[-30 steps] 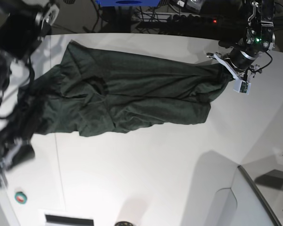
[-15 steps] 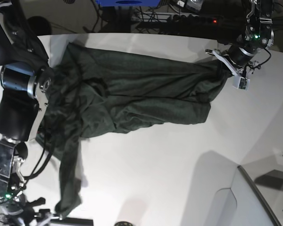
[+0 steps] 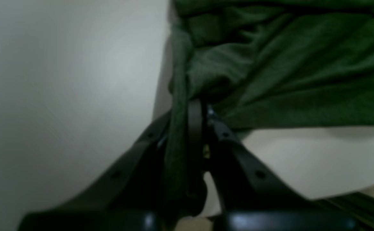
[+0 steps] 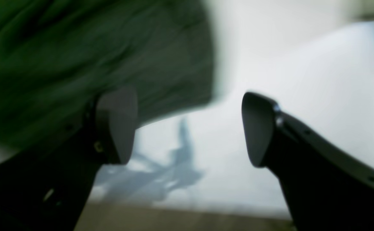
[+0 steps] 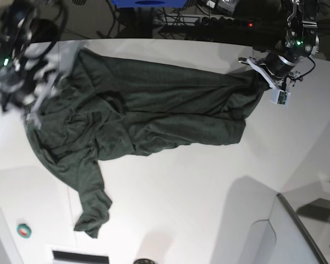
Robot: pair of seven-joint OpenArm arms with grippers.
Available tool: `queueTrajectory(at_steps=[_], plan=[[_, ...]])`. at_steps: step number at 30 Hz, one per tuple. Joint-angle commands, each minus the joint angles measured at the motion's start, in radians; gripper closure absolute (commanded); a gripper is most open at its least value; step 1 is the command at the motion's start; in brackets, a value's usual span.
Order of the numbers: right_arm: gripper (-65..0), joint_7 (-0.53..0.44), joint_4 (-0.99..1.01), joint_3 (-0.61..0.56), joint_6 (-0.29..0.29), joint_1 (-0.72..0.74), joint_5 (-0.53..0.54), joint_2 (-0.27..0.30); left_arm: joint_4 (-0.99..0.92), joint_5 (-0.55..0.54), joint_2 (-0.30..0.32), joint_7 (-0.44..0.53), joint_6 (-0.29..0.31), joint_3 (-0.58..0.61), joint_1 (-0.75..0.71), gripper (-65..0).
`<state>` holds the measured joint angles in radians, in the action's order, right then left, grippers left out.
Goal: Layout the t-shirt on the table in an organized manner, then fold the t-shirt properly
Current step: 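Release and regrasp the shirt with the right gripper, pulling it outward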
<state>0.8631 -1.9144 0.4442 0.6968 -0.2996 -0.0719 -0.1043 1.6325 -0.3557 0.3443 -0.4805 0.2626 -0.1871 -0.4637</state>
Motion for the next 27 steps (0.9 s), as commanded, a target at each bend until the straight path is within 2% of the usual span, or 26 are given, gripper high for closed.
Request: queueTrajectory(at_steps=[1, 7, 15, 20, 24, 27], plan=[[-47.4, -0.023, -0.02, 0.005, 0.001, -0.017, 0.037, -0.002, 0.018, -0.004, 0.017, 0.021, -0.003, -0.007, 0.001, 0.0], [-47.4, -0.017, 0.01, 0.006, 0.001, -0.149, 0.249, -0.007, 0.018, -0.003, 0.019, 0.021, -0.003, -0.012, -0.01, 0.0], [-47.6, -0.023, 0.246, 0.005, 0.001, -0.095, 0.281, -0.008, 0.018, -0.003, 0.02, 0.021, 0.0, -0.007, -0.011, 0.0], [-47.6, -0.015, 0.362, 0.003, 0.001, -0.069, 0.43, 0.001, 0.012, -0.003, 0.02, 0.021, 0.0, -0.01, -0.011, 0.0], [-47.6, -0.014, 0.395, -0.005, 0.001, -0.063, 0.433, -0.005, 0.015, -0.003, 0.02, 0.021, 0.0, -0.007, -0.011, 0.0], [-47.1, -0.017, 0.395, -0.061, 0.001, -0.065, 0.435, -0.005, 0.015, -0.003, 0.02, 0.021, 0.0, -0.007, -0.011, 0.0]])
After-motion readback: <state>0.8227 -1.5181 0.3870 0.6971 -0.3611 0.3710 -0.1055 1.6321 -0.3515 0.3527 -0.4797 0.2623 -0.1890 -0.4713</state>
